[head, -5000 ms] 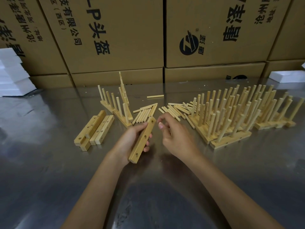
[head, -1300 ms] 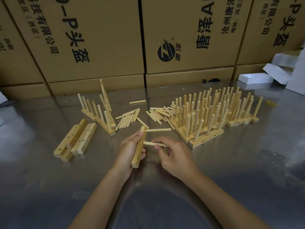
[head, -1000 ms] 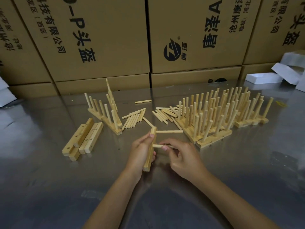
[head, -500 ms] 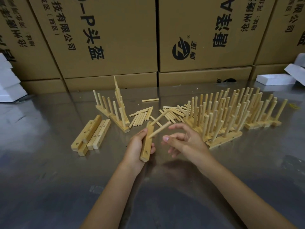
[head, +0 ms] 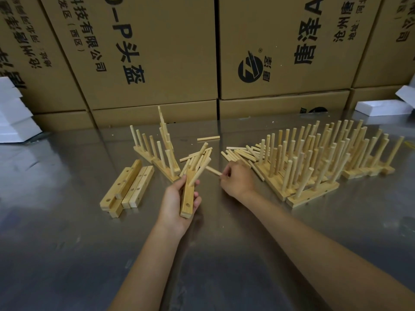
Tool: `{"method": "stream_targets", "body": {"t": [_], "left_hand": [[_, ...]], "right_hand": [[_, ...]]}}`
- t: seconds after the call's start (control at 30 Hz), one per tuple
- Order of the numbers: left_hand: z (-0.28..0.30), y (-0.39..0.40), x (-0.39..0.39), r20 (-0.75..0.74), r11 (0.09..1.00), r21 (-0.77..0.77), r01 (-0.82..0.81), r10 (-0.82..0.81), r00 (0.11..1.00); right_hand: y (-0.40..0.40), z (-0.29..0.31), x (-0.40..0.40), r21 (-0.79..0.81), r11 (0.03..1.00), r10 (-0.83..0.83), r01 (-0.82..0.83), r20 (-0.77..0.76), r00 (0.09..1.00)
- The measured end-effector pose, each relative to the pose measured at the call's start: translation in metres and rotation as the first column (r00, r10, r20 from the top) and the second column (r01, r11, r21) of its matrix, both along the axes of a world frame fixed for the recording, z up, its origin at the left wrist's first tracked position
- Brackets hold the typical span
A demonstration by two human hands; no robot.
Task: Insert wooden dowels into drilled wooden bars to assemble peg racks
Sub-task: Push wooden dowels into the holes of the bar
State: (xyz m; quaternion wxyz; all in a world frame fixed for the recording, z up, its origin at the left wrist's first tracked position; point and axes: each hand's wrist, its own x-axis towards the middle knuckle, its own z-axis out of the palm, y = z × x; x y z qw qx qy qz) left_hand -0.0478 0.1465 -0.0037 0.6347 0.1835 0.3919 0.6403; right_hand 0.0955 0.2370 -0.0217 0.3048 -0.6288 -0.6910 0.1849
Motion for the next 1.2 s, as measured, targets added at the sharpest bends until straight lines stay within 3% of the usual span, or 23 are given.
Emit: {"method": "stream_targets", "body": {"t": [0.1, 0.37, 0.53, 0.73, 1.07, 1.2], "left_hand": [[0.001, 0.001, -0.001, -0.008, 1.0, 0.007, 0.003, -0.003, 1.0], [0.002, 0.001, 0.001, -0.032, 1.0, -0.001, -0.004, 0.004, 0.999], [0.004, 0.002, 0.004, -0.064, 1.0, -0.01, 0.004, -0.004, 0.998], [0.006, 0.001, 0.006, -0.097, 1.0, -0.008, -0.007, 0.006, 0.995], [0.007, 0.001, 0.012, -0.168, 0.999, -0.031, -0.022, 0.017, 0.986], [0.003, 0.002, 0.013, -0.197, 0.998, -0.038, -0.043, 0.035, 0.98]], "right_hand": [[-0.022, 0.001, 0.015, 0.017, 0.994, 0.109, -0.108, -0.005, 0.994], [-0.086, 0.001, 0.041, 0.057, 0.973, 0.229, -0.225, -0.383, 0.895], [-0.096, 0.006, 0.038, 0.033, 0.933, 0.326, -0.357, -0.497, 0.804], [-0.101, 0.019, 0.037, 0.081, 0.951, 0.274, -0.299, -0.668, 0.692], [-0.115, 0.019, 0.025, 0.141, 0.912, 0.39, -0.385, -0.583, 0.712], [-0.119, 0.021, 0.027, 0.239, 0.897, 0.44, -0.373, -0.388, 0.81]]}}
